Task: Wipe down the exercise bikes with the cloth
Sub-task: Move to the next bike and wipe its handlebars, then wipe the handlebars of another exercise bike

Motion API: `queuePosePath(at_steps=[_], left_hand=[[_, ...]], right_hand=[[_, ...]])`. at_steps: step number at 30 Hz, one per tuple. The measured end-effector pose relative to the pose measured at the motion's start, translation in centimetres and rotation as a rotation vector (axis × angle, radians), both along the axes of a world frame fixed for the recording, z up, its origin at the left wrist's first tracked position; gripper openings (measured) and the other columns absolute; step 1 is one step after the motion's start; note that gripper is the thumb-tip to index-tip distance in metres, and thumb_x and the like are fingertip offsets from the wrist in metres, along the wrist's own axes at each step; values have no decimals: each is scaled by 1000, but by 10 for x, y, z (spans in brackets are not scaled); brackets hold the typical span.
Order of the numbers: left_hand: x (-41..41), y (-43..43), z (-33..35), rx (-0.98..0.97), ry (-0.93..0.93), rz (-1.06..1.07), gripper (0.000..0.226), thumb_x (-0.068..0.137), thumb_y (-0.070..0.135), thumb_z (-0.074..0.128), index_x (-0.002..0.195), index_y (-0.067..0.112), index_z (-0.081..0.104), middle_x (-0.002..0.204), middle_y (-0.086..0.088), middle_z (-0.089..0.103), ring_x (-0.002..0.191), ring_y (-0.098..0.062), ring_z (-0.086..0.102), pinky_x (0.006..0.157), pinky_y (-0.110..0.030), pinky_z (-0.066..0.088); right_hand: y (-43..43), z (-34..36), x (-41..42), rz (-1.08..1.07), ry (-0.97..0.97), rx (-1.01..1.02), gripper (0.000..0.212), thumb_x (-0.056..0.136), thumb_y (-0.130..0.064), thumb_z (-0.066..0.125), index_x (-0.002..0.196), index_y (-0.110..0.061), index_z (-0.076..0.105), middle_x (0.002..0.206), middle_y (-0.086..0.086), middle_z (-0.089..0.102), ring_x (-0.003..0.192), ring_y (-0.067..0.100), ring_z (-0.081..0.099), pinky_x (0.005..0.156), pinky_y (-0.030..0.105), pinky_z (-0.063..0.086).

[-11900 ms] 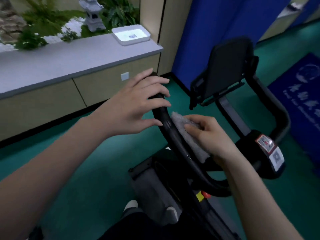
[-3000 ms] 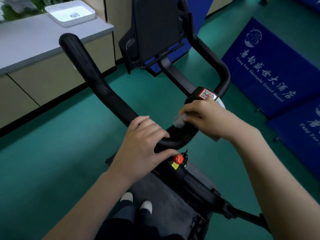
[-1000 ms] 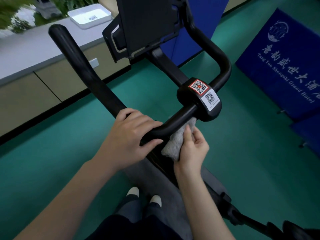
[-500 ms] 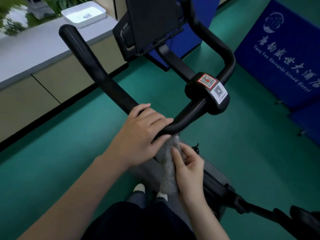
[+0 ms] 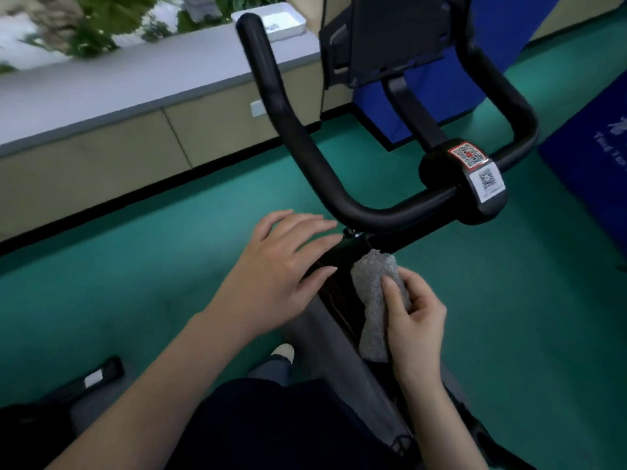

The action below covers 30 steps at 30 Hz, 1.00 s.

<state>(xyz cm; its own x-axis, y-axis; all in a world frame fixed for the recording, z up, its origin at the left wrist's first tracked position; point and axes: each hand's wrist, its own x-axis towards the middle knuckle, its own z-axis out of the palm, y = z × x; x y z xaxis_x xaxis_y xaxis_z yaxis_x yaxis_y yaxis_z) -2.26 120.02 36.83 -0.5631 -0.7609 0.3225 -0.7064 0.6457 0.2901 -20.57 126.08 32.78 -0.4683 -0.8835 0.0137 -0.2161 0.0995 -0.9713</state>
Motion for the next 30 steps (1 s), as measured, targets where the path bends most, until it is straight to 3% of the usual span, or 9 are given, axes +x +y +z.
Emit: queuePosePath(at_steps=[4,10,13,18,22,25,30], left_hand=[[9,48,-13,203,-96,202,49,91,47,41,124,17,59,128,2,59,115,-20,56,97,-37,42],[21,130,-37,401,-191,466,63,86,59,31,128,19,57,129,1,59,118,-20,55,98,-36,42],[34,173,-46,466,-187,608,67,84,62,30,128,18,57,130,0,59,119,-22,55,101,-38,41],[65,242,-58,529,-137,911,73,81,64,31,126,15,59,128,-3,60,118,-25,56,101,-40,42],[86,297,-68,588,-73,1109,77,81,67,29,128,13,57,130,-5,59,121,-25,54,102,-41,43],[96,334,-71,596,-16,1241,81,79,69,26,130,13,55,132,-4,57,123,-24,52,103,-41,42],[110,388,-74,612,50,1415,87,75,72,18,137,18,48,140,1,49,130,-19,44,106,-36,34]], right_hand=[[20,3,-20,139,130,-18,14,90,-8,61,97,-16,69,89,-11,69,83,-2,62,77,13,47],[41,2,-26,404,234,-34,18,90,-8,60,104,-16,68,92,-19,65,87,-6,60,76,4,42],[48,0,-12,549,208,-46,21,90,-3,59,103,-19,66,91,-20,64,83,-14,59,73,1,40],[56,-9,25,828,224,-53,18,90,-4,59,104,-11,68,93,-14,64,91,-9,60,76,2,40],[64,-12,63,1009,249,-82,17,89,-4,60,104,-7,69,93,-10,65,86,-23,53,75,-2,36],[73,-13,92,1125,245,-92,16,89,-4,60,102,-7,69,88,-15,63,83,-21,55,72,-2,37],[98,-16,144,1257,279,-132,17,87,0,62,102,-1,69,91,-4,65,88,-6,54,74,-5,35]])
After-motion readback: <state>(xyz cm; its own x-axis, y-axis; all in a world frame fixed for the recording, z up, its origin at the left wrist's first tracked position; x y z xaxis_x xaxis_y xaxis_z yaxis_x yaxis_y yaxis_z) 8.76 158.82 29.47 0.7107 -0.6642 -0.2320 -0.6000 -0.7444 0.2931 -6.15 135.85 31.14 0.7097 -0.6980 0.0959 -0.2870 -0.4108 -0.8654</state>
